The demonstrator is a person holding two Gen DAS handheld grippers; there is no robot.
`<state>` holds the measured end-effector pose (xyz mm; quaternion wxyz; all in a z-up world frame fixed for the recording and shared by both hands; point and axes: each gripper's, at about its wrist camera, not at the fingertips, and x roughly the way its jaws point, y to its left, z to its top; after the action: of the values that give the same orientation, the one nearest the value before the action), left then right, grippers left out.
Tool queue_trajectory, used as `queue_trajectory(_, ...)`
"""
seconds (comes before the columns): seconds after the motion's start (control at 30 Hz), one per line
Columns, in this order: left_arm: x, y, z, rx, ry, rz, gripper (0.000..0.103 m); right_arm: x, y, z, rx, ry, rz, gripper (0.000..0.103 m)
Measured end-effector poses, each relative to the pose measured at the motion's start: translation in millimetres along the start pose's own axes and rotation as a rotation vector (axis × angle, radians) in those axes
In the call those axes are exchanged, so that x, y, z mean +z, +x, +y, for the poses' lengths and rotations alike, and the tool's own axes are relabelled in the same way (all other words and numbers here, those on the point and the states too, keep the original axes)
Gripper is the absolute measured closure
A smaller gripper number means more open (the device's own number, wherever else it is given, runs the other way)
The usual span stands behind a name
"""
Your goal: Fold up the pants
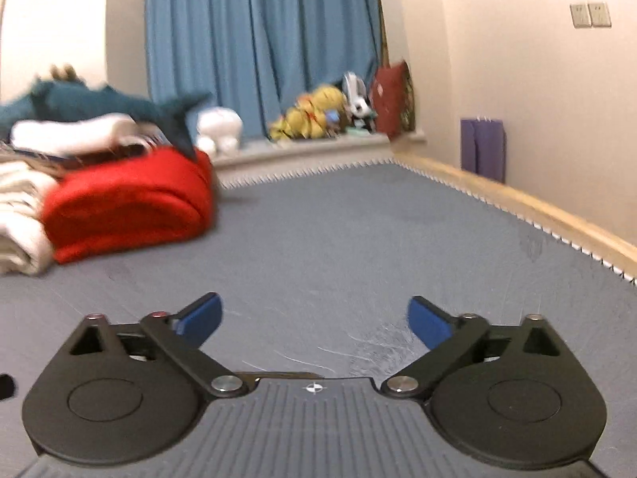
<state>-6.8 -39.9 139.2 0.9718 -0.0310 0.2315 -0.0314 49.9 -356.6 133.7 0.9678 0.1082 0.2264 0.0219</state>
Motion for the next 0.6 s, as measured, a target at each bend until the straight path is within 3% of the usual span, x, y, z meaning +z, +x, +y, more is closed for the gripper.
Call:
queue_trajectory(0.17,2.1,-51.6,-11.9,0.009,-0.071,0.039,0.000,-6.6,-70.3,6.6,0.054,-0.029,0.018,0.001)
queue_trajectory(0.27,-26.0,-56.0,-18.2,0.083,-0.058,0.154,0.000,-29.1,-96.4,3.2,0.067,-0.049,0.038,0.001)
queue_trajectory(0.43,-86.1,-45.5,-44.0,0.205,0.012,0.265,0.000,-81.7,-100.0,6.6,0.044,-0.114,0.086,0.001)
queue_trajectory(0.5,-93.8,-49.6,-53.0,0.171,0.006,0.254,0.000,-92.2,-90.4,6.7,0.007,-0.099,0.161,0.001)
queue_trajectory(0.6,-99.3,-57.7,-64.6,0.145,0.076,0.195,0.000,-90.6,-89.6,4.0,0.023,-0.102,0.131,0.001)
